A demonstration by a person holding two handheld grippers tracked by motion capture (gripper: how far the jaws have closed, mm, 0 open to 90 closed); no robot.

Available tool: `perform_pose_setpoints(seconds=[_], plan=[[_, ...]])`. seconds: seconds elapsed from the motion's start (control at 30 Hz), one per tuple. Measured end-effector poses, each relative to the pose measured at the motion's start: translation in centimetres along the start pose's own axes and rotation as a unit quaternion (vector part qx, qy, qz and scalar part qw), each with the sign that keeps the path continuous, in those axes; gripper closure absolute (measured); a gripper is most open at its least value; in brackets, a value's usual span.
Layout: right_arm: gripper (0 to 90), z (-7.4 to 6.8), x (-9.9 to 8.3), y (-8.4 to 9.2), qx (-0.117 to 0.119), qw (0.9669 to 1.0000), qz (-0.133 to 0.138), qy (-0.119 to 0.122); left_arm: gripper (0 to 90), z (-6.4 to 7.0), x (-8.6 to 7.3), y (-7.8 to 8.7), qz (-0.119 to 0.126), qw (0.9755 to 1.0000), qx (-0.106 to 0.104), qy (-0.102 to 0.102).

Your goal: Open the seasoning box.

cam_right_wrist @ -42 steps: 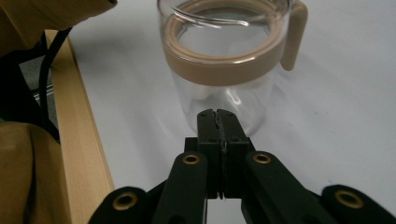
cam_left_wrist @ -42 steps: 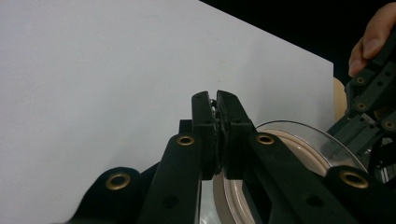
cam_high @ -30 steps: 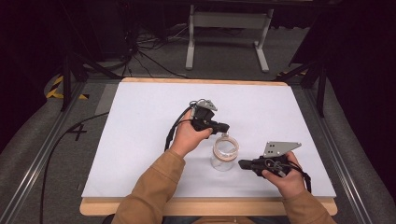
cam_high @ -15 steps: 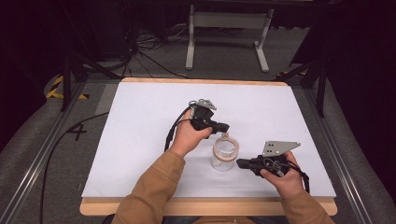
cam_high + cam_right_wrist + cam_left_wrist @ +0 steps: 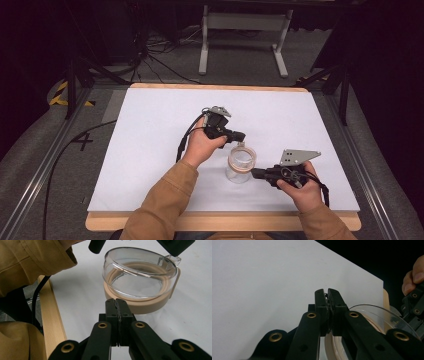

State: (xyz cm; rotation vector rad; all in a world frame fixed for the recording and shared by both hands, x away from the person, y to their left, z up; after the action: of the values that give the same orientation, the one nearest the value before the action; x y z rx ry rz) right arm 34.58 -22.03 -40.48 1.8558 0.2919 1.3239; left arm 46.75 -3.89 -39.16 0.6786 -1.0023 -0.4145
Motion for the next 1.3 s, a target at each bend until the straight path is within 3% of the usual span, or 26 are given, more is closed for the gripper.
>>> perform_pose_setpoints(seconds=[0.5,0.6,0.7,0.93,1.3], plan=[[90.0,0.3,0.4,-0.2,-0.015,0.9996,0.02,-0.009,84.4,0.0,0.0,-0.2,0.009,0.9999,-0.007,0.003],[90.0,0.3,0.4,-0.1,-0.014,0.9996,0.022,-0.011,81.9,0.1,0.0,-0.1,0.007,1.0,0.001,0.001],[90.0,0.3,0.4,-0.1,-0.014,0.9996,0.022,-0.011,79.8,0.1,-0.1,0.2,0.008,0.9997,0.025,-0.002],[90.0,0.4,0.8,0.1,-0.009,0.9996,0.028,-0.005,78.8,0.9,-0.6,2.6,0.028,0.9979,0.057,-0.008],[90.0,0.7,2.1,0.7,-0.005,0.999,0.044,0.011,78.6,1.7,-2.7,5.5,0.047,0.9956,0.081,0.003]])
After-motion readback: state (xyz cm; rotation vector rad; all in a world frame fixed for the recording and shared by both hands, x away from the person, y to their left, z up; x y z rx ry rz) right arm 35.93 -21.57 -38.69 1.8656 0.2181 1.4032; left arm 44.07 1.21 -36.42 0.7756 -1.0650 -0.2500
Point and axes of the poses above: each handheld gripper's, and its own axes: y roughly backward along the jaws, x roughly out of its top, z roughly to its right, the point moved 4 cm from there along -y, roughly forward along the jaws, and after that the axes turned 15 degrees about -z, right-handed, at the moved point
